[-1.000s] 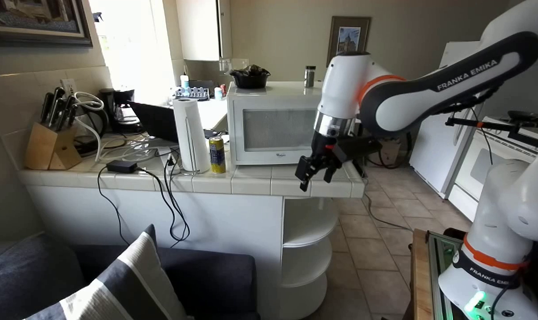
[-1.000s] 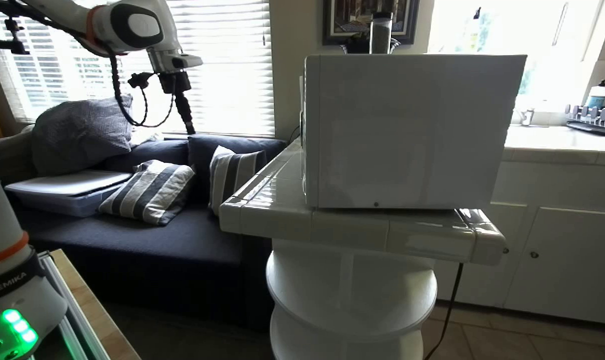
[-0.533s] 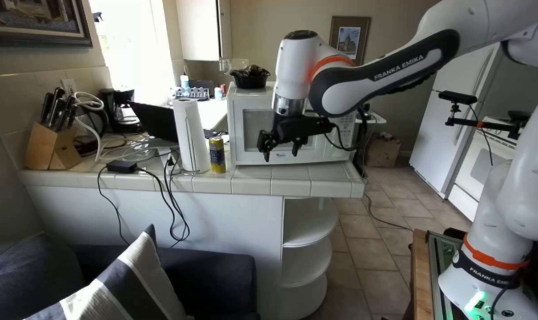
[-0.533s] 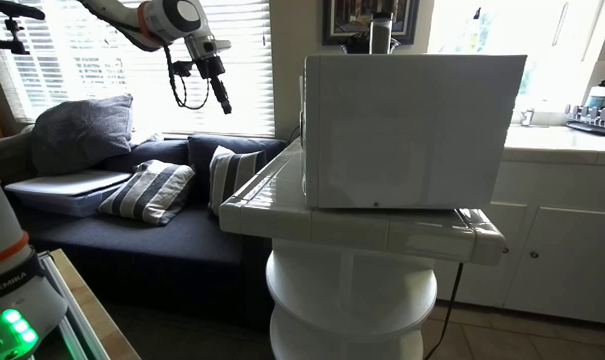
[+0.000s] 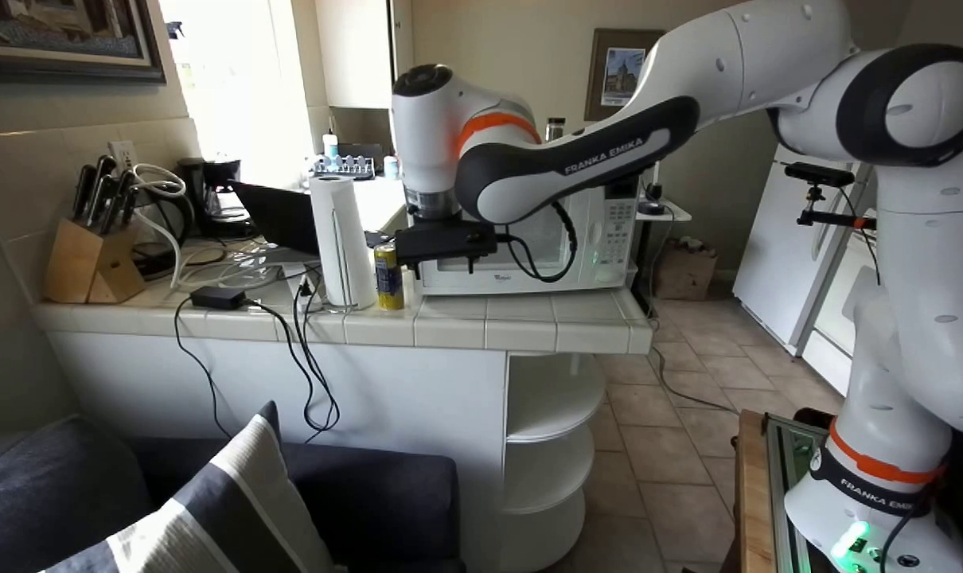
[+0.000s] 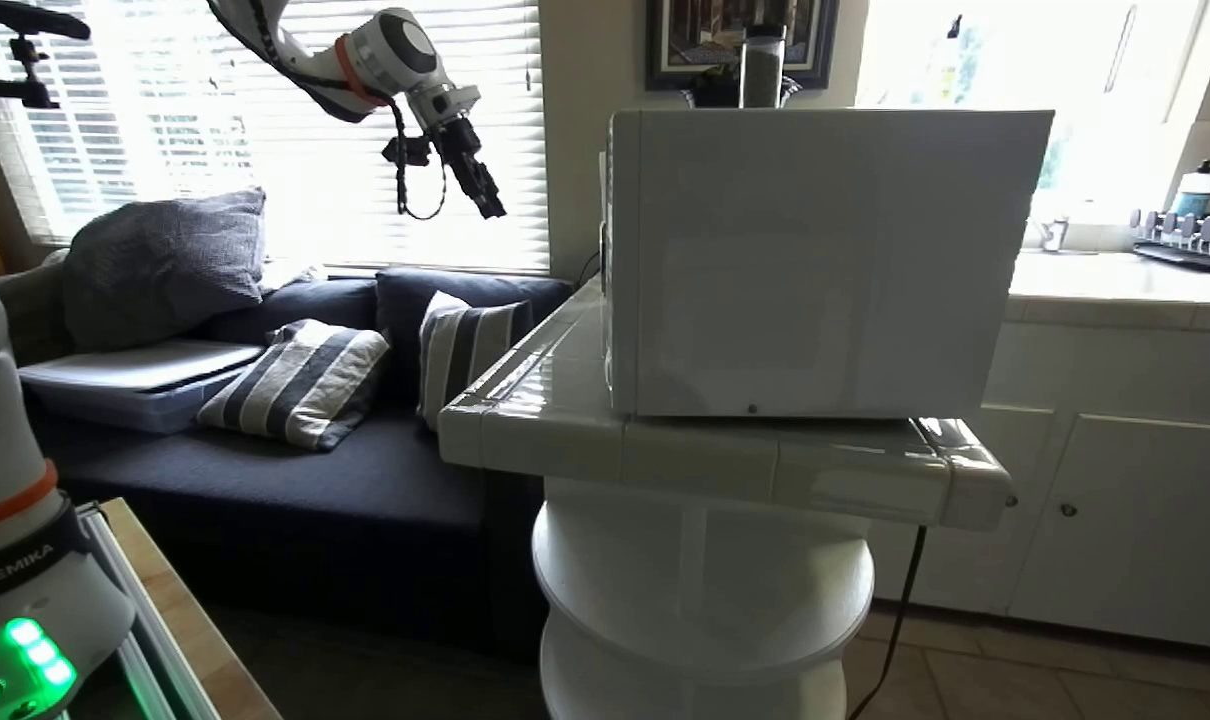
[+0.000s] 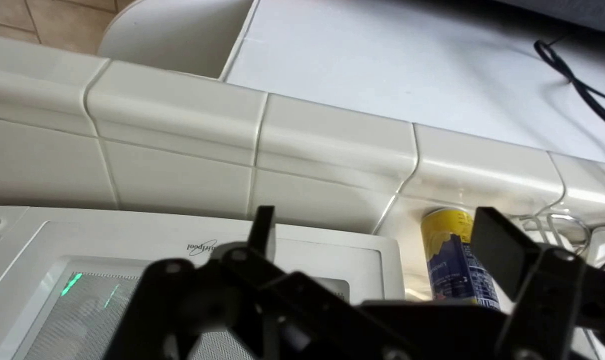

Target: Move the can to the shelf below the counter

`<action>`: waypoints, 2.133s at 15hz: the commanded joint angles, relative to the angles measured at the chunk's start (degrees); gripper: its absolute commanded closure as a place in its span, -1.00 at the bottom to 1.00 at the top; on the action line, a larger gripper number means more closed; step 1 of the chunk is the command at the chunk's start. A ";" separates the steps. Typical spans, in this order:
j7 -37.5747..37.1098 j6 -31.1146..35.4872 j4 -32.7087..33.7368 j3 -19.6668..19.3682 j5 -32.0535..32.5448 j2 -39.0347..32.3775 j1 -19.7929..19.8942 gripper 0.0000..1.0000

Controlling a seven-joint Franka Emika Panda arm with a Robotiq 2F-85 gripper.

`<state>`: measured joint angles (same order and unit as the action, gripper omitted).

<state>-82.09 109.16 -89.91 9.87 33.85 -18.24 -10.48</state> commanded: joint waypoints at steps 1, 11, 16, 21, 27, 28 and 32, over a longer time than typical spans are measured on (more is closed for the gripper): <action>-5.74 -7.16 14.44 -5.05 5.37 -10.26 -6.34 -1.00; -4.71 -6.82 15.90 -6.91 4.17 -11.15 -7.53 -1.00; -6.40 -6.27 17.50 -7.98 5.61 -12.89 -7.76 -1.00; -7.14 -5.67 22.01 -11.24 8.39 -18.24 -7.89 -1.00; -9.21 -0.05 30.60 -14.63 13.06 -26.63 -8.51 -1.00; -9.44 0.36 32.28 -14.93 13.15 -27.98 -8.55 -1.00; -10.34 1.00 38.31 -16.37 15.11 -32.85 -9.21 -1.00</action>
<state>-91.01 109.99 -58.13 -5.13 47.04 -45.96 -18.82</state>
